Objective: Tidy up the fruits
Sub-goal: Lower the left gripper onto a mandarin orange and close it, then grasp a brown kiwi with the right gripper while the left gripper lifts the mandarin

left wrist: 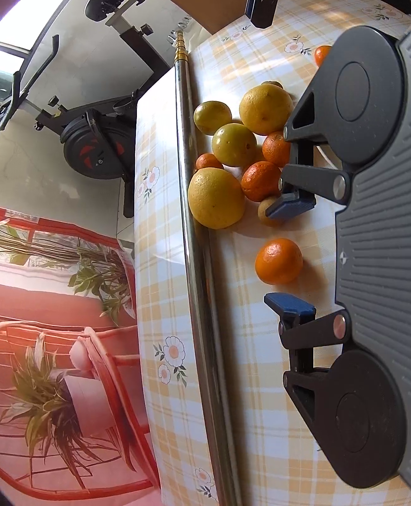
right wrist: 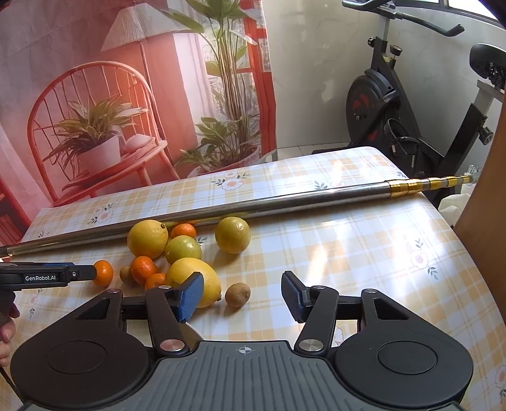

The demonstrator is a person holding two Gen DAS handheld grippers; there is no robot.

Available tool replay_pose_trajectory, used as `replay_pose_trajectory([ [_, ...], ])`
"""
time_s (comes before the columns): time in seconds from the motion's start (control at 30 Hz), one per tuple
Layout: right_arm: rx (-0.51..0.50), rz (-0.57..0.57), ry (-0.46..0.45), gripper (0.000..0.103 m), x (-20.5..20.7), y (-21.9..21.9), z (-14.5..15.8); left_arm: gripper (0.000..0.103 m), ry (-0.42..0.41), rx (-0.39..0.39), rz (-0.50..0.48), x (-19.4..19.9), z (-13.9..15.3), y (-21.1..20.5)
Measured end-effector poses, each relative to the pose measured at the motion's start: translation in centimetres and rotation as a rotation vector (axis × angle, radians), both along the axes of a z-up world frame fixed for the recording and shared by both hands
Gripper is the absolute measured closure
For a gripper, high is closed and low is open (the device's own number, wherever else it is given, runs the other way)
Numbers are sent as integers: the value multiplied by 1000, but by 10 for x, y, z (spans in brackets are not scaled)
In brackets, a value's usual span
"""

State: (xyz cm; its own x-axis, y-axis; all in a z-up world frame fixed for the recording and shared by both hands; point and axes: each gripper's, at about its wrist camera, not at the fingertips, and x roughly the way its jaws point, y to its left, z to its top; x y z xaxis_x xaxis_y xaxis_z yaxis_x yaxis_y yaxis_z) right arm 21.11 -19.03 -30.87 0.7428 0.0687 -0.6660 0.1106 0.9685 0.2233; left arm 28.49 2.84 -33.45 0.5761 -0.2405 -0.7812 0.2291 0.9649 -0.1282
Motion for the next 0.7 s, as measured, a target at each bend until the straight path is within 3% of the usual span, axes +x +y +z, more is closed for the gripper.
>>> replay_pose_trajectory([
  [0.3,35,18,26,60,10,-8,-12,49,47,46,12,13,-14,-3],
  [0.37,41,20,30,60,11,-9,-14,55,50,44,13,15,-17,-1],
  [0.4,42,20,32,60,12,-9,-15,64,50,29,8,15,-17,0],
  [0.53,49,12,47,60,15,-14,-20,64,48,-22,21,15,-17,7],
  [0.7,47,34,77,60,24,-16,-31,64,19,5,6,3,-10,7],
])
